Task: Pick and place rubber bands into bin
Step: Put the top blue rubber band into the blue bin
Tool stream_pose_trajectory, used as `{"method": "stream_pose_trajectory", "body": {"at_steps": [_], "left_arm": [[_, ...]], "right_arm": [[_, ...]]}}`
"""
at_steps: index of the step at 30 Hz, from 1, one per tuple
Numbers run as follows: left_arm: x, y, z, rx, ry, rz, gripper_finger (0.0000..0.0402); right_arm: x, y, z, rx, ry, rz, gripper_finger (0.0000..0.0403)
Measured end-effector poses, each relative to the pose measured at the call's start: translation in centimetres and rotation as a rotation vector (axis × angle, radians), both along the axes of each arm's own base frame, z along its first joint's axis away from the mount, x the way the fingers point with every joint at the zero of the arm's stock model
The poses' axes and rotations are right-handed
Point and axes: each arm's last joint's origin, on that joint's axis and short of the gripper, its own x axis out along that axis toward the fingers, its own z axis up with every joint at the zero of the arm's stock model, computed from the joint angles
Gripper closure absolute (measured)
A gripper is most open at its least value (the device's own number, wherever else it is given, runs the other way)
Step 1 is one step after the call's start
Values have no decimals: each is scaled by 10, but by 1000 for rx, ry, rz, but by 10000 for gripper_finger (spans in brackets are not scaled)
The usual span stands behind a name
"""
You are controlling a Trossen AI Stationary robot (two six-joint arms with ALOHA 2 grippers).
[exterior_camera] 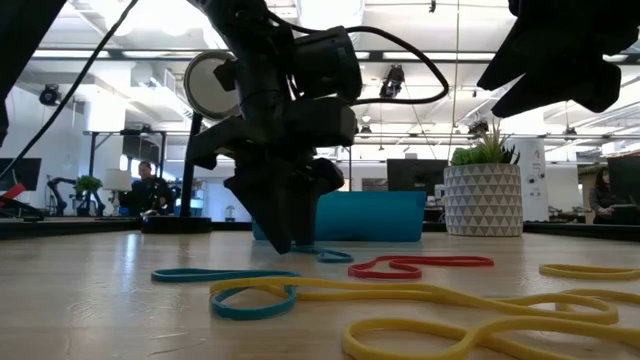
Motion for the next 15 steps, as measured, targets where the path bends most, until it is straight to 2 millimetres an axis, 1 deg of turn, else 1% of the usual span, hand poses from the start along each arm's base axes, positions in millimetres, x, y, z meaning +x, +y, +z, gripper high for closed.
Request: {"method": "stream_pose_trajectory", "body": {"at_steps": [8,11,15], "left_arm": [[7,0,2,-15,-76,-3,246],[8,0,2,-17,-86,-4,268],[6,0,-1,-25,-88,-8,320]], "right_arm": [[0,0,-1,-2,2,1,209],[0,0,-1,-2,2,1,209],[0,0,-1,-3,2,1,209]]}}
